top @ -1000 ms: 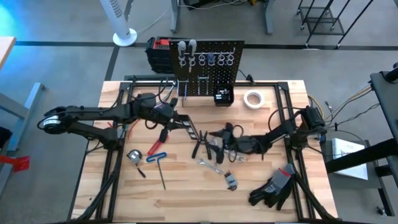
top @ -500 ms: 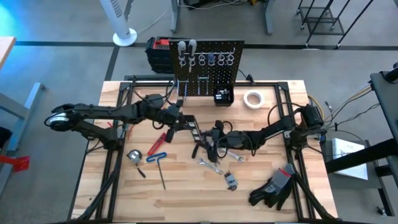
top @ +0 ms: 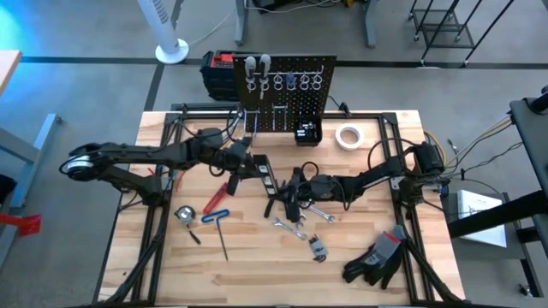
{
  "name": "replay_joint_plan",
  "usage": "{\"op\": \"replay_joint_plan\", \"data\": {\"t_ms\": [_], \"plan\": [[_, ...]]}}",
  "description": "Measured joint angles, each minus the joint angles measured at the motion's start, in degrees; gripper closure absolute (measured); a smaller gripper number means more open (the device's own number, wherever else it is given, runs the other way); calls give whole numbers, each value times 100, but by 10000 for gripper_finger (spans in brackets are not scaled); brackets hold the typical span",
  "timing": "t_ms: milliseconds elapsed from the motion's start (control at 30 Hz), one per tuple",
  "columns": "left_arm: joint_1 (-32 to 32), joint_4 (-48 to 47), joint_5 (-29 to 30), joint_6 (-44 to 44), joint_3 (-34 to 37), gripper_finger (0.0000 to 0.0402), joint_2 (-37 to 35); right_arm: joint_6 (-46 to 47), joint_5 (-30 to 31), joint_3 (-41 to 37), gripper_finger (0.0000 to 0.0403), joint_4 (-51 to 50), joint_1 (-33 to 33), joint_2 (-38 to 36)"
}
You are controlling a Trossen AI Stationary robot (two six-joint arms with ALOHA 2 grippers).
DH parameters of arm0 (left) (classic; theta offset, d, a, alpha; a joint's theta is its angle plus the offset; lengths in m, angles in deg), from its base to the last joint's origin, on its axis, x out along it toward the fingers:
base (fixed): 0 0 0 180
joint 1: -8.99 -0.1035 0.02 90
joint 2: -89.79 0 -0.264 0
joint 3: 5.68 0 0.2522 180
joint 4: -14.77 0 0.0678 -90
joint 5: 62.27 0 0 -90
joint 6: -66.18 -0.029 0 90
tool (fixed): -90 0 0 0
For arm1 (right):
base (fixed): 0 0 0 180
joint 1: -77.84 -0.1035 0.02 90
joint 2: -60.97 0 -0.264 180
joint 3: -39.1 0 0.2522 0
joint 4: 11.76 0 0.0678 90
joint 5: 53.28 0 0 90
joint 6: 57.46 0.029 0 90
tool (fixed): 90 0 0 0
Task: Hang tools onto peg board
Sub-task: Hang the spirit level on the peg board
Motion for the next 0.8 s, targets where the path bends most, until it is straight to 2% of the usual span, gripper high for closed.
{"op": "replay_joint_plan", "data": {"t_ms": [67,200,300,400,533,633,800], "plan": [[-28,-215,95,-38,0,334,-146,249,-36,0,365,19,0,0],[-141,-894,490,-229,0,242,-781,752,-53,-8,365,89,12,2],[-140,-1494,1126,-325,0,185,-1284,1038,25,-22,365,310,20,28],[-115,-1965,1869,-333,1,151,-1749,1249,165,-27,365,457,59,37],[-1,-2118,2850,-135,190,138,-2173,1703,244,-51,365,475,145,37],[35,-1947,2963,-283,479,141,-2383,1889,319,-65,365,472,187,39],[32,-1058,2972,-294,1223,157,-2607,2017,216,-132,365,422,394,44]]}}
